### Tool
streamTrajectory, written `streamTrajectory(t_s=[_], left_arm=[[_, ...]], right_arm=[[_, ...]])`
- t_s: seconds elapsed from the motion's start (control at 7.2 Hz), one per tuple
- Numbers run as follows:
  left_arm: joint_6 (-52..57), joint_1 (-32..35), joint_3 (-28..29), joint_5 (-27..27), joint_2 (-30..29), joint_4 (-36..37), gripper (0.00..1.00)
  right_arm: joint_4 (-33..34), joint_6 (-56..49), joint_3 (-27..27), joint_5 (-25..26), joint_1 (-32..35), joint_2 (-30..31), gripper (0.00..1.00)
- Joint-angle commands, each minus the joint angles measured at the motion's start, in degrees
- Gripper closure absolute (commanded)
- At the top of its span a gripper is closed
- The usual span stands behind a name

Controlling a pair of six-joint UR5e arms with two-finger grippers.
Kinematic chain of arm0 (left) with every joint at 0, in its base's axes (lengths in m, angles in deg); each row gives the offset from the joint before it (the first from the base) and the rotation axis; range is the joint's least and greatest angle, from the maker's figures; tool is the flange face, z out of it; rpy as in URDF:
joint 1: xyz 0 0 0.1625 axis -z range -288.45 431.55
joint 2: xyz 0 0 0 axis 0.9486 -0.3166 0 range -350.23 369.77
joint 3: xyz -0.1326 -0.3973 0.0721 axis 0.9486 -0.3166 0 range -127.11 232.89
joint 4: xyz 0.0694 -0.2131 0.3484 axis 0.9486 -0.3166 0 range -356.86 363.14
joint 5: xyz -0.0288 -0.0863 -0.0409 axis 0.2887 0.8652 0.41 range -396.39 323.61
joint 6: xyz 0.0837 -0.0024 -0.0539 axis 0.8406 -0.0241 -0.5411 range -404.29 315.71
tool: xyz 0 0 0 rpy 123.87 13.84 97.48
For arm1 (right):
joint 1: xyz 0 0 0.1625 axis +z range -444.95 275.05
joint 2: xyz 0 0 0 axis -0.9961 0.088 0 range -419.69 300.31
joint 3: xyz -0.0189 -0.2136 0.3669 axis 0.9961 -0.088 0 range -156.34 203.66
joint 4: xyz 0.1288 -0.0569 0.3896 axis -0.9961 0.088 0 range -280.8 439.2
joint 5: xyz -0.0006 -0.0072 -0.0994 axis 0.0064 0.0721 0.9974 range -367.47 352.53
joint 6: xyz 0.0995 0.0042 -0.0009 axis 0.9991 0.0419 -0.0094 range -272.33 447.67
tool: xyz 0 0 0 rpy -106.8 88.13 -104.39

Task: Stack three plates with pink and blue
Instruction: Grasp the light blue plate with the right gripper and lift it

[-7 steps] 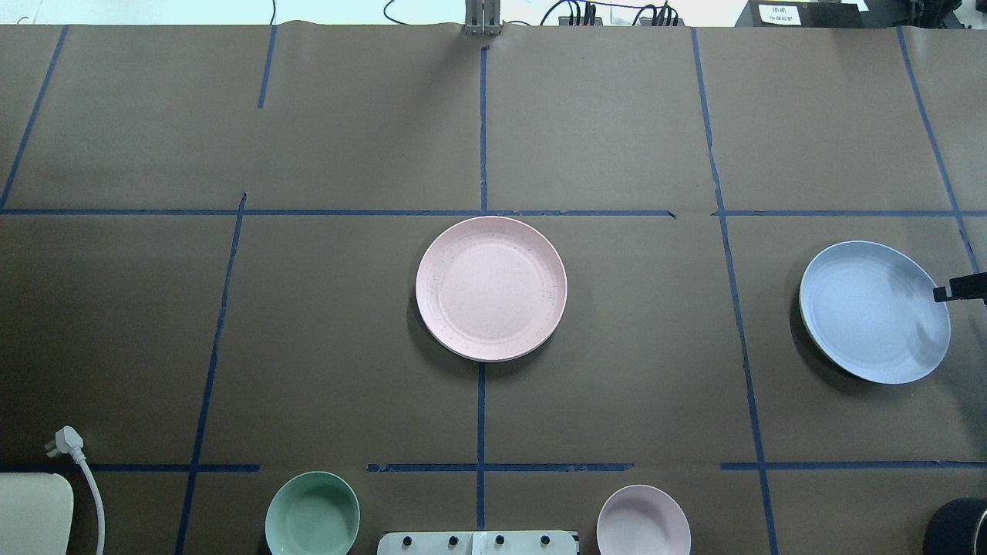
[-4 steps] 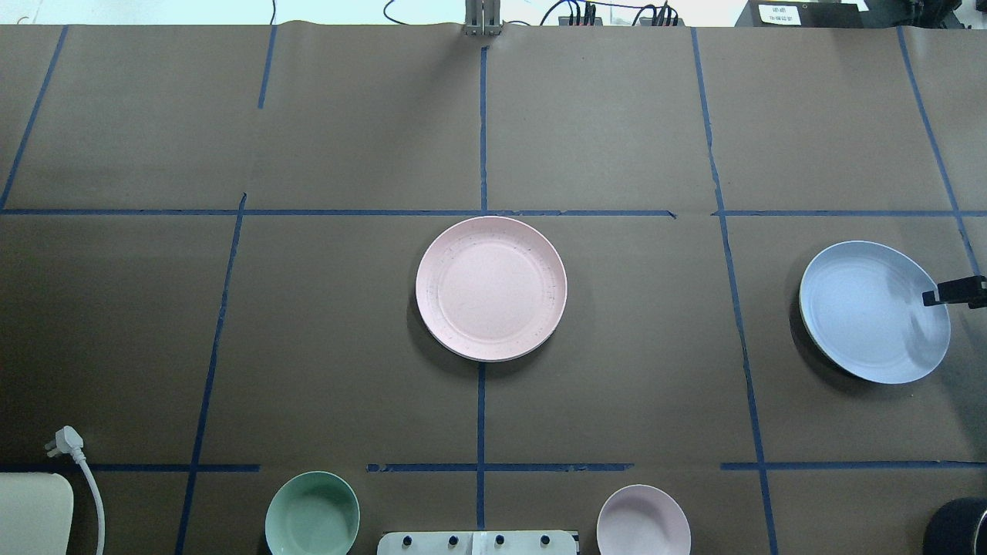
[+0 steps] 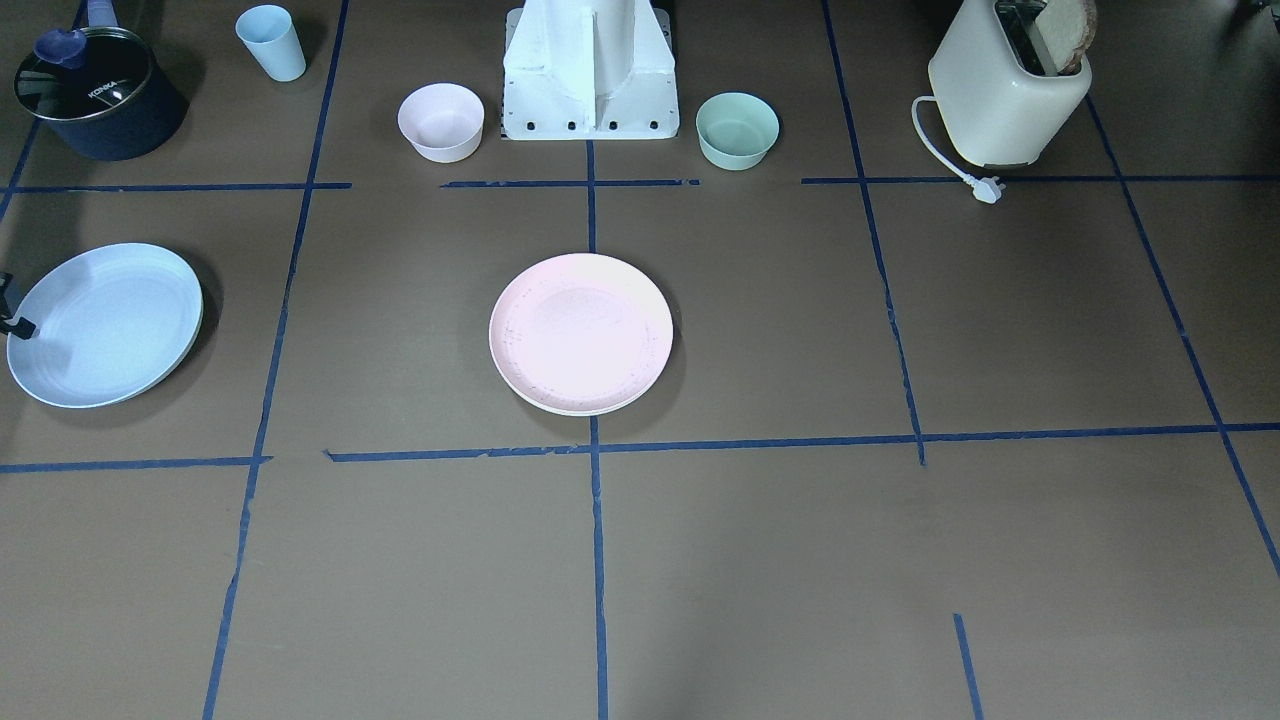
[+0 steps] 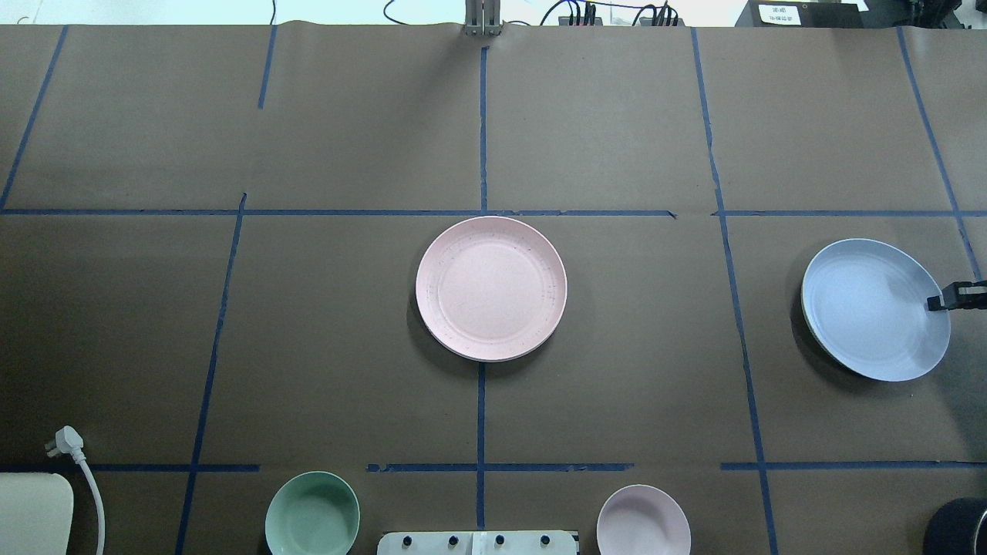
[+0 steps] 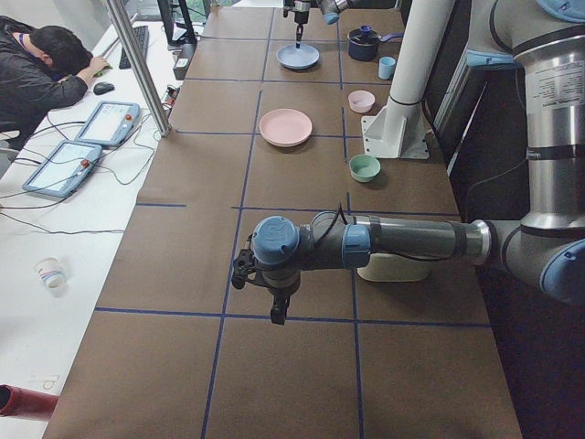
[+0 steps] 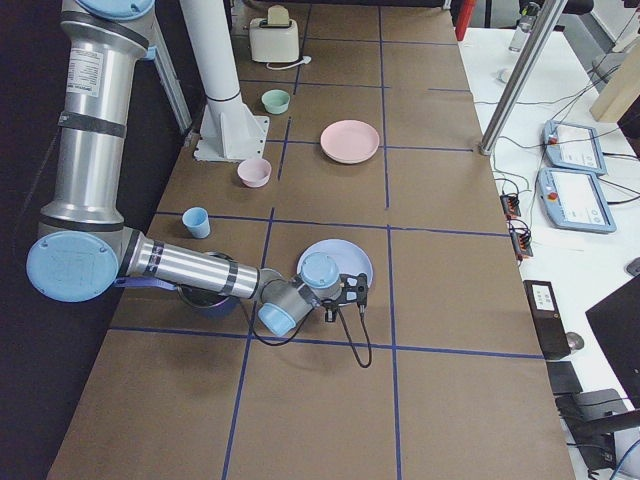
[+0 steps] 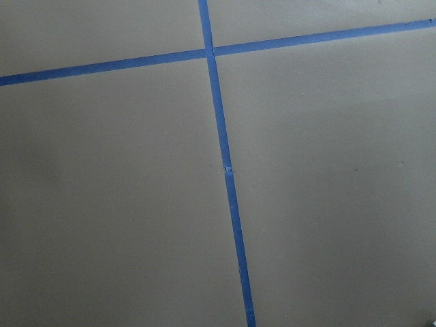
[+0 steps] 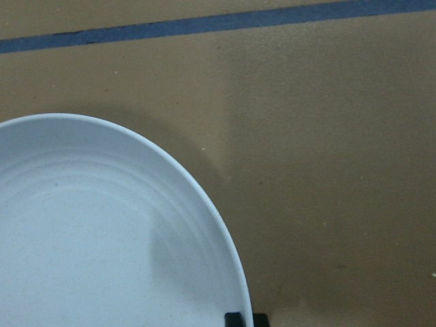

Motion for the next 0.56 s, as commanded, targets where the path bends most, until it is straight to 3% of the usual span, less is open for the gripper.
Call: streamTrajectory(t_s=[0.0, 0.14, 0.42], left_arm=[[-0.1, 0.1, -0.1, 0.0, 0.0, 0.0, 0.0], [-0.1, 0.1, 0.0, 0.0, 0.0, 0.0, 0.0], [-0.9, 0.1, -0.1, 0.0, -0.1, 0.0, 0.0]], right_arm=[[0.1, 0.7, 3.4, -6.5, 0.1, -0.2, 1.0], [0.7, 1.0, 6.0, -7.6, 0.4, -0.5, 1.0], [3.1, 21.6, 10.1, -7.5, -1.9, -10.5, 1.0]])
